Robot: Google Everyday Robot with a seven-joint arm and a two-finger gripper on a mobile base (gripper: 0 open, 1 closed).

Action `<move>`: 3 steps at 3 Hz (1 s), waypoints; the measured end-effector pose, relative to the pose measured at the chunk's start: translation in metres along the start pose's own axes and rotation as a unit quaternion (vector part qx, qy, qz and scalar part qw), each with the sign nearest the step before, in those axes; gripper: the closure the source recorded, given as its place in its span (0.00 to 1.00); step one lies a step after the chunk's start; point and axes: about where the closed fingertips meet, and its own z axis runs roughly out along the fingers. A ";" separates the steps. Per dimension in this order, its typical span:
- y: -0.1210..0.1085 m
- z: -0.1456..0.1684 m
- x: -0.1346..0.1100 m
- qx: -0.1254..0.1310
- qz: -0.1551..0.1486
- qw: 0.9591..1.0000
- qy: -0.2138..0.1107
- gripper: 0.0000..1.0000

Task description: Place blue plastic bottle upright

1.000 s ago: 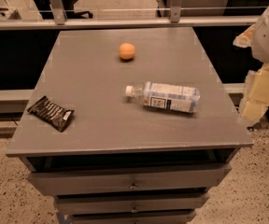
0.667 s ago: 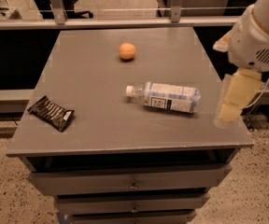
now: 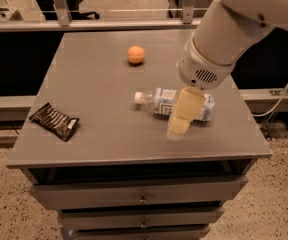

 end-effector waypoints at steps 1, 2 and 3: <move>-0.008 0.035 -0.025 -0.003 -0.006 1.000 -0.010 0.00; -0.025 0.061 -0.031 0.008 -0.018 1.000 -0.011 0.00; -0.051 0.083 -0.023 0.020 -0.028 0.999 0.011 0.01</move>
Offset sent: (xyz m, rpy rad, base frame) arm 0.0734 0.0479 -0.0654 -0.0014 -0.0680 0.0484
